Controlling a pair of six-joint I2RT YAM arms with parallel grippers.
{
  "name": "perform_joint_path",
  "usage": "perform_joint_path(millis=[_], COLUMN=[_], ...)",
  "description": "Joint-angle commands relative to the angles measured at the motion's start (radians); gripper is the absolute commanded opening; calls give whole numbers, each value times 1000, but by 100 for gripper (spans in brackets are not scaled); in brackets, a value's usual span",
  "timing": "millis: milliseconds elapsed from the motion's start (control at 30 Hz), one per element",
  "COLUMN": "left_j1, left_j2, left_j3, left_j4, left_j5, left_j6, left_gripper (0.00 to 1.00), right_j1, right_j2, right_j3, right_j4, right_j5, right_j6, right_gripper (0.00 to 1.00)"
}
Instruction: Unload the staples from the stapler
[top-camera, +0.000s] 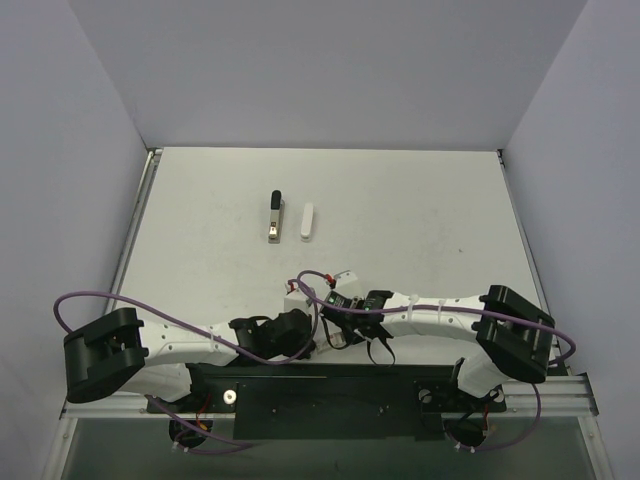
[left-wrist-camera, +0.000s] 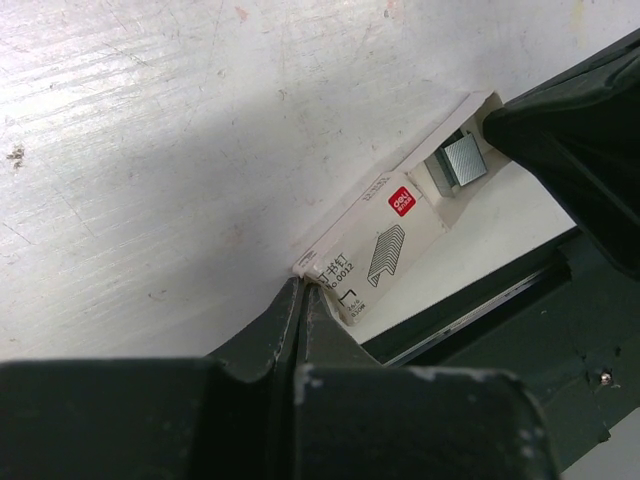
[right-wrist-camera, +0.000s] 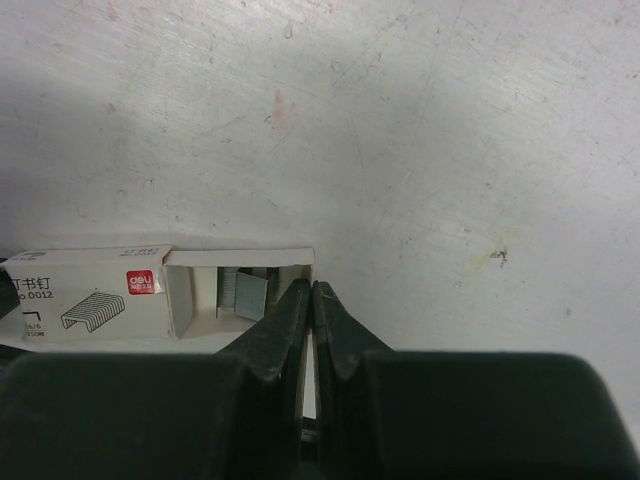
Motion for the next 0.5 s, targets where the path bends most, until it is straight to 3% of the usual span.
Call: perform_joint_path(millis=[0, 467], left_j1=[-2, -2], left_j2=[-9, -9], left_j3=[11, 4], left_j4=[58, 66], left_j5=[0, -3], left_j6=[27, 27], left_gripper=[0, 0], right_j1=[18, 40], right_j2=[26, 45], right_j3=[45, 62], right_j4=[-24, -40], right_j5=[19, 21], right_j6=[3, 24], right_gripper=[0, 0])
